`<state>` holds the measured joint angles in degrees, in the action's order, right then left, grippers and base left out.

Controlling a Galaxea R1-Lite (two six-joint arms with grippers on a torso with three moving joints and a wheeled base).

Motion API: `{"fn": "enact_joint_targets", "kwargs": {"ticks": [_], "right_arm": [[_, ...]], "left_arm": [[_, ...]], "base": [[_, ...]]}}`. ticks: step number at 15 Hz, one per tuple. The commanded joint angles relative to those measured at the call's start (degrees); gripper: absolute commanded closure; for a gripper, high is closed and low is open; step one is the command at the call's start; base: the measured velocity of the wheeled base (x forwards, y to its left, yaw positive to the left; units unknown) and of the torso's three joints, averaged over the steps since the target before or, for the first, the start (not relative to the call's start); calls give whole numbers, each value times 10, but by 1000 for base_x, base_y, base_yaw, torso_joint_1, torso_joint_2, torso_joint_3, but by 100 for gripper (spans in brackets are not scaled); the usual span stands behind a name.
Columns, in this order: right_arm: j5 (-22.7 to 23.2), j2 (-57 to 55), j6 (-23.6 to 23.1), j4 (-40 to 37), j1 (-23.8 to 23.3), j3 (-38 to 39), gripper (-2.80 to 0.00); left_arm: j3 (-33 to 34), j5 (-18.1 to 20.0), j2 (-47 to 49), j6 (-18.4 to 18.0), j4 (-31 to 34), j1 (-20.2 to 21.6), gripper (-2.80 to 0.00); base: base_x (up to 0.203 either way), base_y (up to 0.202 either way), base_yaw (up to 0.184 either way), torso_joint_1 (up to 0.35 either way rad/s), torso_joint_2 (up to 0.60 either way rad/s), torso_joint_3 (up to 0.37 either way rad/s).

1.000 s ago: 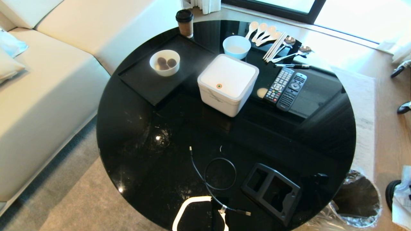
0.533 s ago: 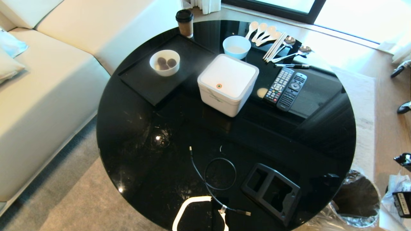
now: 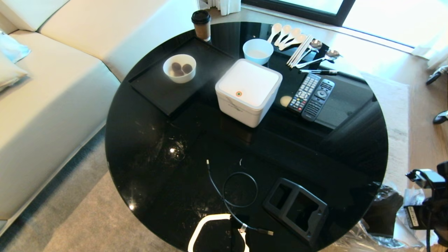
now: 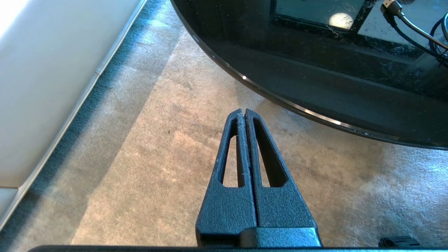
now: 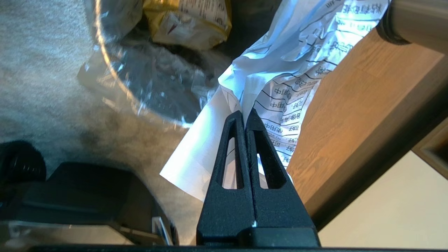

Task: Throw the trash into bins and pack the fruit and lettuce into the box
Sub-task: Throw it into the trash can

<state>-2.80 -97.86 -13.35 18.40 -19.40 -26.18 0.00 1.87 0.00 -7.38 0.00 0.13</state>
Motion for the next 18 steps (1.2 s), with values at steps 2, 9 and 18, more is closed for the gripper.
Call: {"fn": "enact_joint_targets", "kwargs": {"ticks": [2, 9, 18], "right_arm": [[-3, -86, -1, 74, 0, 7, 0], [-23, -159, 0, 181, 6, 7, 0], [-26, -203, 0, 246, 22, 4, 0]], "left_arm": [[0, 0, 1, 0, 0, 0, 0], [0, 0, 1, 0, 0, 0, 0], [0, 0, 1, 0, 0, 0, 0]], "base": [[0, 0, 0, 0, 0, 0], [0, 0, 0, 0, 0, 0], [0, 0, 0, 0, 0, 0]]}}
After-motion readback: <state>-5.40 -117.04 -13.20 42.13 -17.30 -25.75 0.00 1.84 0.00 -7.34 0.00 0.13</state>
